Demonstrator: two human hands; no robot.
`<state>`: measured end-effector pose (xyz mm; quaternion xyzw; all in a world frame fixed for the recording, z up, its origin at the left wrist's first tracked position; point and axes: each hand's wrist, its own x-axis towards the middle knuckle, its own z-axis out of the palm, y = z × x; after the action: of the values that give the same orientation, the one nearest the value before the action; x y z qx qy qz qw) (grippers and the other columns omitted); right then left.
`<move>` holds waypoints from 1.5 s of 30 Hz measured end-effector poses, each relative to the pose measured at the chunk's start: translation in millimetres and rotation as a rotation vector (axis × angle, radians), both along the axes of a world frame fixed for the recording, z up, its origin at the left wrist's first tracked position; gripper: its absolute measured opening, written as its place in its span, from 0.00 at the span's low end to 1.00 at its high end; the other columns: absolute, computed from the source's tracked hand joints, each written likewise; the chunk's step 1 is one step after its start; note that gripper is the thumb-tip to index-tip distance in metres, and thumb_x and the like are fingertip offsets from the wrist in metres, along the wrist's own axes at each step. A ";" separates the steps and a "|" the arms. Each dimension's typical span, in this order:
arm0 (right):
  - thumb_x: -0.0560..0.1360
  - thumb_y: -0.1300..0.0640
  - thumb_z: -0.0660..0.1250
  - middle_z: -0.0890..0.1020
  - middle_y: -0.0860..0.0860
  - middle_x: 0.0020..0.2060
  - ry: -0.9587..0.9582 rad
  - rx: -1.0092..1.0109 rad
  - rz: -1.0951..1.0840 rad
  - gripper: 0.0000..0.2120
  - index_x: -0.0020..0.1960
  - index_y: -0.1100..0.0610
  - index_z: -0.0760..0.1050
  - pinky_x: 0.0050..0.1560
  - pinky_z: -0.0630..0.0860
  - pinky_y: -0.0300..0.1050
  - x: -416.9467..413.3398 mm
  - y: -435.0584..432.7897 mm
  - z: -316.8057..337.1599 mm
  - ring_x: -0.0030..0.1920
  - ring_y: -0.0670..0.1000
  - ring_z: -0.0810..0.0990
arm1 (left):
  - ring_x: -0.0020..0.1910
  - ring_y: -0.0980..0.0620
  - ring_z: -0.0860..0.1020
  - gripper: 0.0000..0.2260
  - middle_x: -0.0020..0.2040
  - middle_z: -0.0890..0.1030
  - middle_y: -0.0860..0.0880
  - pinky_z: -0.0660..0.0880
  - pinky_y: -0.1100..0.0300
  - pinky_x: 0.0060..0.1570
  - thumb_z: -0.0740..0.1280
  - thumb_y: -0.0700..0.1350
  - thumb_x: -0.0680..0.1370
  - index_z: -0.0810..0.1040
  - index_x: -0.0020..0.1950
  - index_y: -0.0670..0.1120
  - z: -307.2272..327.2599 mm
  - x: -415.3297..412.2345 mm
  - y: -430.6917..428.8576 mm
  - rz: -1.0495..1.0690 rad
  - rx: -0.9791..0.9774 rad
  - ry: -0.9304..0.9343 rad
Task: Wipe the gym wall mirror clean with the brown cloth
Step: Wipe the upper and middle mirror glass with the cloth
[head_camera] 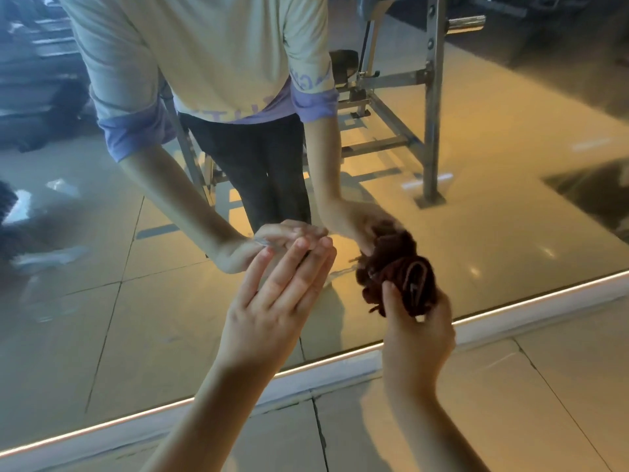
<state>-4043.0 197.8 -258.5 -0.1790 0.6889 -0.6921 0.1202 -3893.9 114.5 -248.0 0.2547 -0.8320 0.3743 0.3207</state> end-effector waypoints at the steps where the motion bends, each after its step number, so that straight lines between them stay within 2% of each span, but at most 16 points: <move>1: 0.72 0.61 0.74 0.82 0.49 0.45 0.020 0.029 0.031 0.11 0.53 0.58 0.78 0.40 0.71 0.23 6.2 0.6 -4.1 0.46 0.43 0.81 | 0.76 0.48 0.59 0.27 0.76 0.65 0.47 0.56 0.50 0.75 0.68 0.41 0.79 0.65 0.77 0.44 0.6 -0.4 0.0 -0.001 -0.006 -0.003; 4: 0.73 0.60 0.74 0.83 0.51 0.46 0.097 -0.041 0.124 0.11 0.54 0.60 0.80 0.42 0.72 0.24 0.7 6.1 3.0 0.47 0.39 0.81 | 0.76 0.48 0.59 0.25 0.76 0.65 0.47 0.57 0.50 0.74 0.66 0.39 0.80 0.65 0.77 0.44 4.0 2.0 2.4 0.000 -0.012 -0.016; 8: 0.73 0.54 0.69 0.79 0.52 0.48 0.225 -0.130 -0.032 0.16 0.58 0.60 0.79 0.45 0.68 0.22 -29.1 1.1 25.4 0.48 0.32 0.76 | 0.76 0.47 0.60 0.28 0.76 0.64 0.46 0.57 0.47 0.75 0.69 0.36 0.78 0.66 0.76 0.43 11.9 14.3 7.3 0.028 0.032 0.037; 10: 0.74 0.54 0.69 0.78 0.55 0.50 0.270 -0.091 -0.065 0.19 0.61 0.63 0.78 0.48 0.67 0.22 -20.1 -3.4 21.1 0.49 0.36 0.76 | 0.75 0.45 0.60 0.31 0.78 0.61 0.46 0.58 0.45 0.75 0.72 0.37 0.77 0.65 0.77 0.43 14.8 21.4 9.2 0.067 0.037 0.097; 12: 0.75 0.55 0.71 0.79 0.58 0.51 0.332 -0.048 0.038 0.18 0.61 0.64 0.78 0.49 0.70 0.25 1.2 -0.6 10.1 0.49 0.43 0.76 | 0.76 0.45 0.59 0.33 0.79 0.58 0.47 0.56 0.45 0.76 0.72 0.37 0.77 0.61 0.79 0.43 15.9 27.2 9.8 0.083 0.047 0.131; 14: 0.74 0.56 0.72 0.80 0.57 0.48 0.386 -0.065 0.169 0.16 0.58 0.64 0.80 0.49 0.70 0.25 12.4 3.5 8.6 0.48 0.39 0.76 | 0.76 0.45 0.59 0.35 0.79 0.57 0.47 0.54 0.45 0.78 0.71 0.37 0.77 0.58 0.80 0.43 18.8 30.4 7.9 0.072 0.042 0.111; 16: 0.75 0.54 0.69 0.80 0.51 0.47 0.442 -0.105 0.178 0.14 0.58 0.59 0.79 0.50 0.71 0.28 4.8 1.9 12.5 0.48 0.39 0.76 | 0.77 0.45 0.58 0.37 0.79 0.56 0.47 0.53 0.46 0.78 0.73 0.35 0.76 0.58 0.80 0.44 20.3 34.8 6.7 0.072 0.057 0.090; 19: 0.74 0.51 0.67 0.78 0.44 0.51 0.303 -0.163 -0.031 0.18 0.62 0.54 0.76 0.56 0.73 0.33 -11.1 -6.1 24.9 0.53 0.41 0.77 | 0.76 0.45 0.58 0.38 0.78 0.56 0.46 0.51 0.46 0.78 0.76 0.37 0.74 0.60 0.79 0.44 25.2 43.4 7.1 0.087 0.070 0.128; 22: 0.76 0.58 0.68 0.77 0.49 0.54 0.219 -0.161 -0.164 0.18 0.63 0.63 0.76 0.54 0.71 0.27 9.6 -15.9 27.1 0.53 0.38 0.75 | 0.76 0.45 0.58 0.32 0.77 0.57 0.46 0.49 0.47 0.79 0.73 0.42 0.78 0.61 0.78 0.44 33.5 52.0 3.6 0.079 0.054 0.166; 24: 0.76 0.63 0.70 0.76 0.52 0.54 0.319 -0.113 -0.115 0.16 0.61 0.67 0.75 0.52 0.68 0.22 40.8 -16.3 18.7 0.52 0.39 0.73 | 0.75 0.45 0.59 0.32 0.77 0.57 0.46 0.51 0.48 0.78 0.73 0.42 0.77 0.62 0.78 0.44 37.7 56.0 -0.1 0.063 0.044 0.148; 28: 0.74 0.63 0.70 0.78 0.51 0.52 0.458 -0.107 0.069 0.14 0.59 0.66 0.77 0.52 0.72 0.26 55.3 -8.9 13.7 0.52 0.44 0.77 | 0.77 0.46 0.59 0.34 0.79 0.58 0.46 0.53 0.48 0.77 0.75 0.42 0.76 0.63 0.78 0.45 37.3 62.8 -4.6 0.037 0.009 0.105; 33: 0.75 0.59 0.67 0.80 0.55 0.53 0.198 -0.076 -0.192 0.17 0.61 0.66 0.75 0.51 0.69 0.22 32.1 -20.8 23.2 0.54 0.53 0.79 | 0.78 0.46 0.57 0.35 0.80 0.56 0.45 0.52 0.48 0.78 0.75 0.41 0.75 0.63 0.78 0.44 34.0 63.0 -6.5 0.022 0.010 0.109; 36: 0.74 0.61 0.69 0.79 0.54 0.51 0.273 -0.030 -0.092 0.16 0.59 0.67 0.76 0.49 0.66 0.19 70.2 -17.3 17.5 0.52 0.44 0.76 | 0.79 0.47 0.56 0.35 0.79 0.57 0.46 0.53 0.48 0.77 0.74 0.42 0.76 0.62 0.79 0.44 33.4 63.5 -7.8 0.010 0.007 0.100; 39: 0.73 0.63 0.72 0.80 0.49 0.49 0.244 -0.043 0.050 0.14 0.59 0.60 0.77 0.49 0.72 0.24 72.0 -10.5 17.9 0.50 0.46 0.79 | 0.81 0.48 0.51 0.35 0.80 0.57 0.46 0.54 0.48 0.78 0.74 0.43 0.76 0.61 0.79 0.44 32.7 65.4 -9.6 0.004 -0.005 0.100; 42: 0.75 0.61 0.69 0.80 0.49 0.52 0.121 -0.049 -0.097 0.14 0.60 0.58 0.76 0.55 0.77 0.38 41.8 -16.3 25.7 0.53 0.50 0.79 | 0.81 0.48 0.51 0.36 0.78 0.58 0.46 0.53 0.48 0.78 0.75 0.42 0.75 0.61 0.79 0.43 32.4 65.4 -10.1 0.001 -0.008 0.101; 45: 0.77 0.62 0.68 0.80 0.54 0.55 0.100 -0.009 -0.098 0.15 0.63 0.62 0.75 0.53 0.77 0.34 52.2 -18.8 24.9 0.56 0.52 0.79 | 0.80 0.48 0.53 0.35 0.78 0.58 0.46 0.52 0.48 0.78 0.74 0.42 0.76 0.61 0.79 0.43 31.1 64.8 -9.9 0.004 -0.007 0.098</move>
<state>-3990.8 179.0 -233.6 -0.1798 0.6987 -0.6906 0.0508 -3829.0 104.6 -216.9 0.2733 -0.8135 0.3649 0.3611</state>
